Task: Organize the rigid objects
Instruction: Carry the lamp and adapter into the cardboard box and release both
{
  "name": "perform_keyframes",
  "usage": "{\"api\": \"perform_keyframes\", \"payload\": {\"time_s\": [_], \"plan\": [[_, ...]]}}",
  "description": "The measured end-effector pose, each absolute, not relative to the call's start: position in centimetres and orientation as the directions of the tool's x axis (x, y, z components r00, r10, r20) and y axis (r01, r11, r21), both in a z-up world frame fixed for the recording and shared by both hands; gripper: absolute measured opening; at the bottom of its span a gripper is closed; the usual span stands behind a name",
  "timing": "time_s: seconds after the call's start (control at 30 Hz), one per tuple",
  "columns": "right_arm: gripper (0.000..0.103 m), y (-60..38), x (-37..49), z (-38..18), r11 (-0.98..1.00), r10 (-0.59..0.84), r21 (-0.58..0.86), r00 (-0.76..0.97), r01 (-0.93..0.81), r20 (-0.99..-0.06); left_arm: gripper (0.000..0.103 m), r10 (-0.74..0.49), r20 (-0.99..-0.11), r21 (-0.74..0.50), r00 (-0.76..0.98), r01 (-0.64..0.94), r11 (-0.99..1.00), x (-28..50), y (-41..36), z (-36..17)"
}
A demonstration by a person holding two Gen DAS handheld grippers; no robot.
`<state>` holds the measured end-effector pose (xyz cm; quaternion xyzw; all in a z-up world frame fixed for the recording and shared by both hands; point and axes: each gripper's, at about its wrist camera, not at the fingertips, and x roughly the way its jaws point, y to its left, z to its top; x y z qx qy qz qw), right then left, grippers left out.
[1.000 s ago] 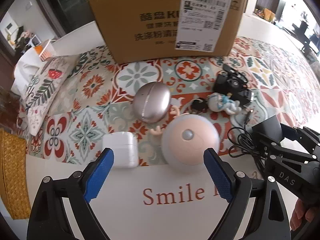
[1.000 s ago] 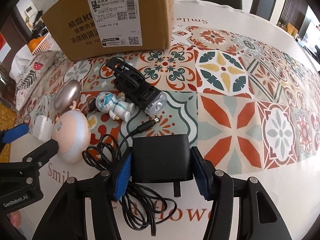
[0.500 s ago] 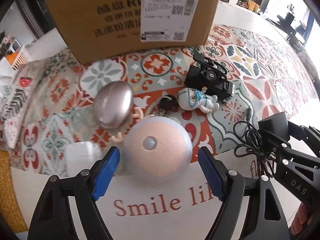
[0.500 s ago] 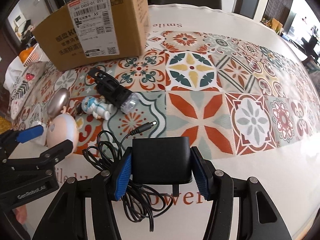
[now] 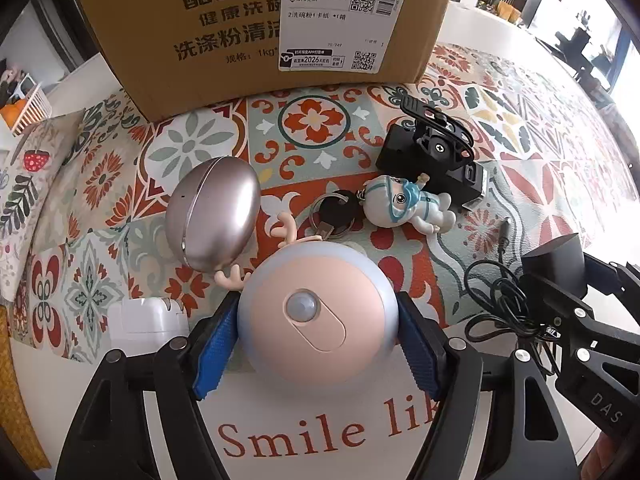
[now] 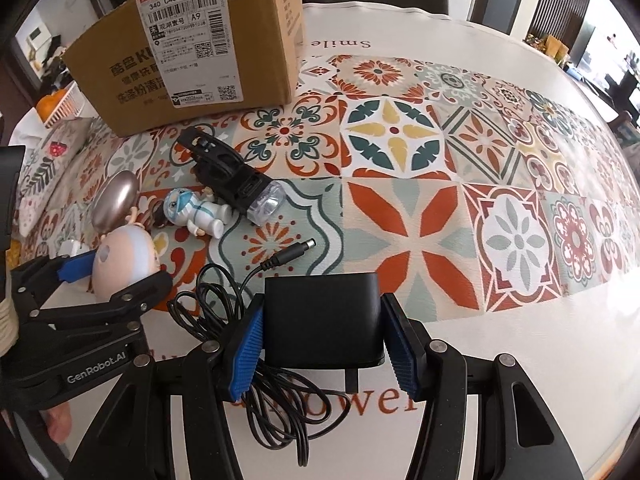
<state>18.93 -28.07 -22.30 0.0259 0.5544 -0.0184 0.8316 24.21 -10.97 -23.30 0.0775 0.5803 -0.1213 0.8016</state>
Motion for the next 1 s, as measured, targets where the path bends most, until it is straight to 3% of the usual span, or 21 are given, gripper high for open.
{"api": "perform_keyframes", "payload": {"time_s": [0.43,1.0], "plan": [[0.056,-26.8,18.2,-21.0,0.999,0.011,0.028,0.402,0.037,-0.916,0.074,-0.126,-0.936,-0.039,0.327,0.26,0.965,22.9,-9.2,-21.4],[0.056,-24.9,17.7,-15.0,1.0,0.012,0.025,0.513,0.018,-0.858,0.074,-0.14,-0.857,-0.017,0.496,0.245,0.969,21.8,-7.5,-13.2]]}}
